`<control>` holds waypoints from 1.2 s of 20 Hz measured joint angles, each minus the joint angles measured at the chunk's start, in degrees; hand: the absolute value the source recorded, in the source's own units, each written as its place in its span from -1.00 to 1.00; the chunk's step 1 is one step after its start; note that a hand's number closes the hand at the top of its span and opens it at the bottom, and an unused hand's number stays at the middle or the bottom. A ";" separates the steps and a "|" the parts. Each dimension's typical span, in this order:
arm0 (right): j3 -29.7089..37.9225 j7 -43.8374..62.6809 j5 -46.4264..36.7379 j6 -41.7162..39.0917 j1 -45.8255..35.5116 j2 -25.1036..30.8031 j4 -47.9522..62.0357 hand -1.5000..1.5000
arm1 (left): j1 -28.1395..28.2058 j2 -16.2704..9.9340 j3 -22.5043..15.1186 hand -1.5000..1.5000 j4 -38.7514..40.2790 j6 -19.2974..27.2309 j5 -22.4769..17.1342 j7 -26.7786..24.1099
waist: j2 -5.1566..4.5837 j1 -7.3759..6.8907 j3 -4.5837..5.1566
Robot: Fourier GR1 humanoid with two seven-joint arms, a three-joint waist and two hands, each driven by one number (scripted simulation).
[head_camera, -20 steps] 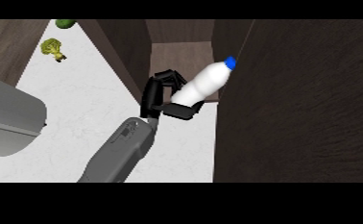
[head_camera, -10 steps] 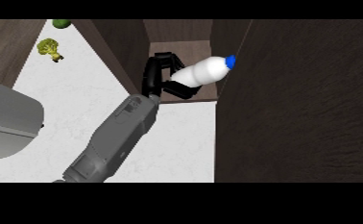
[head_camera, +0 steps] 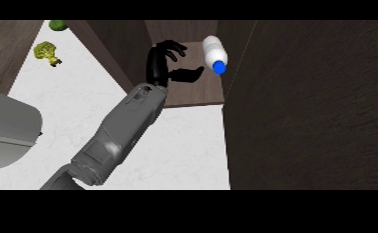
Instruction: Pick up the bottled water, place it into the cabinet and close the cabinet
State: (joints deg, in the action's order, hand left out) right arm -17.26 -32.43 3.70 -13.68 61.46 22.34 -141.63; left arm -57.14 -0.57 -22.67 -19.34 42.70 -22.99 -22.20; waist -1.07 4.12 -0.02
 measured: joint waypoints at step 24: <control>0.18 -0.67 0.66 -3.32 1.27 0.41 -0.50 -1.00 | -4.11 0.49 10.56 1.00 -2.65 -14.51 -9.59 -17.53 | 0.27 -0.50 0.13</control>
State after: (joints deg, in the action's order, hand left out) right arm -17.08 -33.10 4.36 -17.00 62.73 22.74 -142.13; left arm -61.25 -0.08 -12.12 -21.99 28.19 -32.58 -39.74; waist -0.79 3.61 0.11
